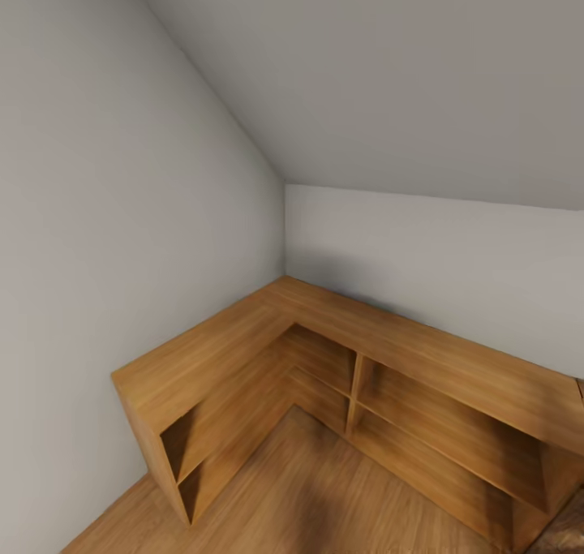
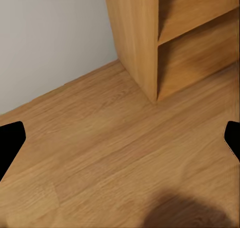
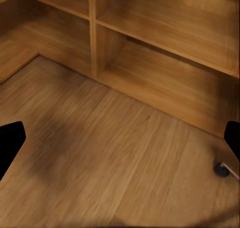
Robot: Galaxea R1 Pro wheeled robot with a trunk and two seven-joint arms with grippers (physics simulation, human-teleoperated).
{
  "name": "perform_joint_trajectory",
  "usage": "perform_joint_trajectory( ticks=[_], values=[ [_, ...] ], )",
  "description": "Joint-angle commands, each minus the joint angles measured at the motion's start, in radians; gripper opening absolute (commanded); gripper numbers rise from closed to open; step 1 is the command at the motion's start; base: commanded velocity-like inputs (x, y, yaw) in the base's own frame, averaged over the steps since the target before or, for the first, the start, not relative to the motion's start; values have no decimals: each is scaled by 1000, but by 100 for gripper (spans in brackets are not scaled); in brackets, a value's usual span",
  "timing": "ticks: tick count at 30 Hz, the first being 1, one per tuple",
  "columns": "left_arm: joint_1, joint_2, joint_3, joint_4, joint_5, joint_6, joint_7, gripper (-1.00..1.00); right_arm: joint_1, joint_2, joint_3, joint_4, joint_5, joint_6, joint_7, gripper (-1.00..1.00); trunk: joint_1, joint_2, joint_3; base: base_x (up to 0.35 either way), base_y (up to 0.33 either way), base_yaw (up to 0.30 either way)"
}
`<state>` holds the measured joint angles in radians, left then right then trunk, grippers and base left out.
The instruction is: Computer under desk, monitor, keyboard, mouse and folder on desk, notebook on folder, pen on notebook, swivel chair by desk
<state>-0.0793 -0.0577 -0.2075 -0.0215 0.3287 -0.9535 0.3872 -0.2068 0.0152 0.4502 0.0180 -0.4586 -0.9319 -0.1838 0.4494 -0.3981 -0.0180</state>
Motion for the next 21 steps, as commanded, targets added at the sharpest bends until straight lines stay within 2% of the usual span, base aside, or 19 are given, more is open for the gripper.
perform_joint_trajectory(
  ticks=[1,5,13,21],
  values=[
    [0,0,-9,-1,6,-2,5,100,-1,0,8,2,-3,-2,-5,100,1,-2,-2,22,20,-299],
    [0,0,-9,0,6,-2,5,100,-1,0,8,2,-3,-2,-5,100,1,-2,-2,103,93,-299],
    [0,1,-9,0,7,-2,5,100,-2,0,8,2,-3,-2,-5,100,1,-2,-2,220,187,-299],
    [0,1,-10,-1,7,-2,5,100,-2,0,8,2,-3,-2,-5,100,1,-2,-2,81,47,-299]
  ],
)
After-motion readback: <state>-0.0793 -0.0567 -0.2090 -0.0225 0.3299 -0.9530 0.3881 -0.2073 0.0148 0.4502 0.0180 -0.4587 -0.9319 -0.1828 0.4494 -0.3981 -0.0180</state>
